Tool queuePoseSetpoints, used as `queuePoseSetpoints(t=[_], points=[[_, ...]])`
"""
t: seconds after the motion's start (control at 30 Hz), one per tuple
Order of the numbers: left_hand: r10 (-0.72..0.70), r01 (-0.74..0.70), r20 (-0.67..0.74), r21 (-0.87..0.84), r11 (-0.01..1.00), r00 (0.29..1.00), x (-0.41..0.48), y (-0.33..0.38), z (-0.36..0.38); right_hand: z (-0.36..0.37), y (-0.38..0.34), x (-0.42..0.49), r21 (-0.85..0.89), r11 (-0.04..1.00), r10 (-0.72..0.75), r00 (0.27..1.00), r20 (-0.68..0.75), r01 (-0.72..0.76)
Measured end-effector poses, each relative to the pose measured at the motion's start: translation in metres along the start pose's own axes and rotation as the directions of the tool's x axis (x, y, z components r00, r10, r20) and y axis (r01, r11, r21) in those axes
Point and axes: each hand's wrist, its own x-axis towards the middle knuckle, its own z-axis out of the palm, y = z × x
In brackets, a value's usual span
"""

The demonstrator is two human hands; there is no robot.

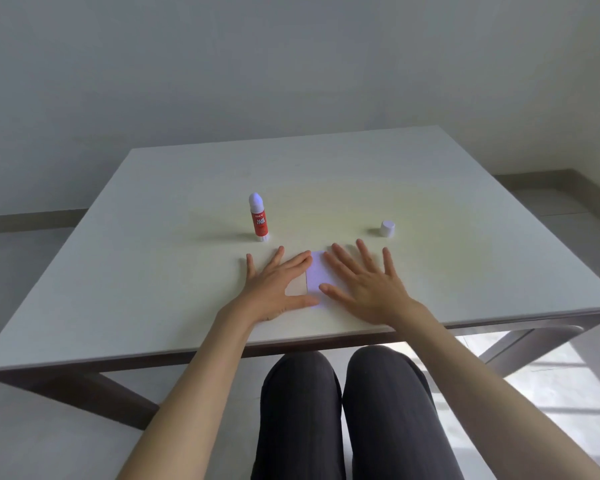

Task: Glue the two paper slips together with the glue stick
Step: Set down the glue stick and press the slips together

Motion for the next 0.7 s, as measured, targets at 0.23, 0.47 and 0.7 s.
queuePoseSetpoints(t=[0.23, 0.47, 0.7], points=[[-0.015, 0.015, -0.006, -0.013, 1.000, 1.000, -0.001, 0.002, 0.000, 0.020, -0.026, -0.029, -0.020, 0.982, -0.188, 0.981, -0.044, 0.187], [-0.009, 0.009, -0.001, -0.001, 1.000, 1.000, -0.003, 0.003, -0.001, 0.005, 0.010, -0.004, -0.018, 1.000, -0.022, 0.998, -0.050, 0.021], [-0.096, -0.196, -0.624, -0.382, 0.903, 0.776, -0.011, 0.005, -0.013, 0.013, 0.009, -0.007, 0.031, 0.999, -0.027, 0.987, -0.161, 0.032]])
